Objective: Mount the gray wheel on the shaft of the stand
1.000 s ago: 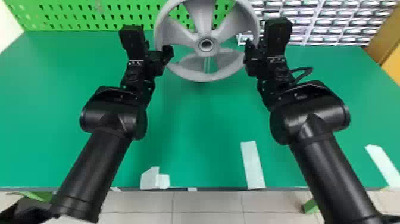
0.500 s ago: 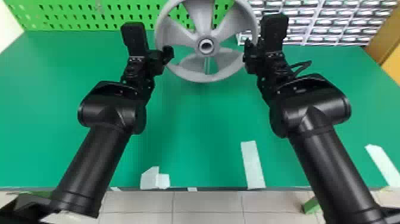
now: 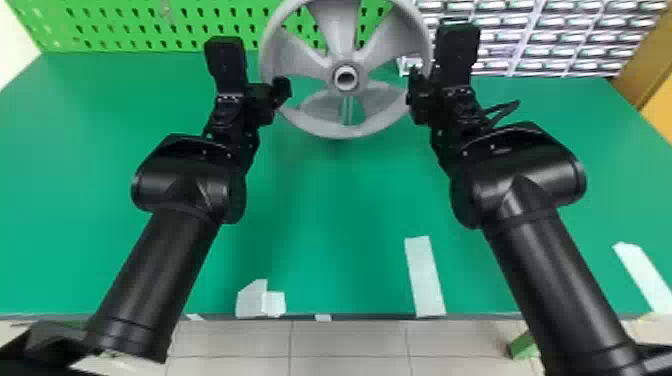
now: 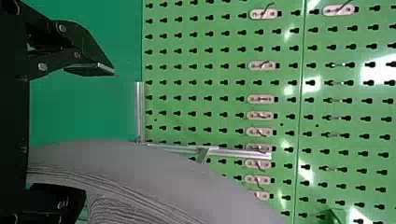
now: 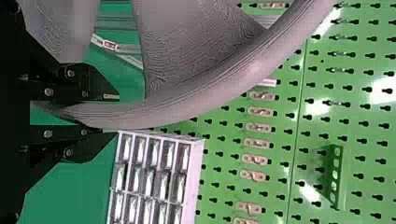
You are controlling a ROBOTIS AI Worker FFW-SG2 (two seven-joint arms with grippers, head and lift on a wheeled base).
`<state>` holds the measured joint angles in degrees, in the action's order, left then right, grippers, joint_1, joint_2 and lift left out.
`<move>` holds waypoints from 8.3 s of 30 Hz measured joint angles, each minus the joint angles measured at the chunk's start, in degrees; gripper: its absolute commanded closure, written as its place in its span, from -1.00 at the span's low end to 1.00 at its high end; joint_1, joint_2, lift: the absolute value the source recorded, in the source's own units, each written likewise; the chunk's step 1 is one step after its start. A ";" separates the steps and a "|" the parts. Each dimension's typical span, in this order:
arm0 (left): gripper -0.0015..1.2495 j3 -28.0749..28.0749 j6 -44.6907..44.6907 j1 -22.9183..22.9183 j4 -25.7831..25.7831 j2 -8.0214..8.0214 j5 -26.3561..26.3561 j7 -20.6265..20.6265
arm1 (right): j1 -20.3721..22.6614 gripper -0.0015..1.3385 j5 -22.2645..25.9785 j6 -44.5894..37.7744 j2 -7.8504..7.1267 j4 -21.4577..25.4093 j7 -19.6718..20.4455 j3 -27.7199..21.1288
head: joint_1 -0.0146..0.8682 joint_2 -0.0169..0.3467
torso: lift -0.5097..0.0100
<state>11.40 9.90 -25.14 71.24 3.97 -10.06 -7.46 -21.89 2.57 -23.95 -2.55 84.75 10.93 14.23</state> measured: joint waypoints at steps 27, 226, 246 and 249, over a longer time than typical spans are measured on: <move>-0.19 0.35 -0.18 1.24 1.01 -0.02 -0.22 -4.85 | 0.54 0.24 0.05 0.50 0.01 -0.03 0.06 -0.08 | 0.99 -0.62 | 0.57; -0.79 -10.15 -20.33 27.86 16.05 0.43 6.94 5.97 | 23.56 -0.83 0.85 37.76 -1.89 -0.34 -9.62 -8.39 | 0.99 -0.62 | 0.57; -0.79 -9.97 -20.27 27.24 15.75 0.43 7.07 5.97 | 23.34 -0.83 0.83 37.93 -1.57 -0.64 -9.66 -8.35 | 0.99 -0.62 | 0.57; -0.79 -9.81 -20.27 27.12 15.70 0.43 7.01 5.97 | 23.31 -0.83 0.85 37.93 -1.42 -0.64 -9.66 -8.27 | 0.99 -0.62 | 0.57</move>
<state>1.59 -10.37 1.98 86.94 4.39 -3.05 -1.49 1.42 3.42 13.98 -3.98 84.11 1.26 5.96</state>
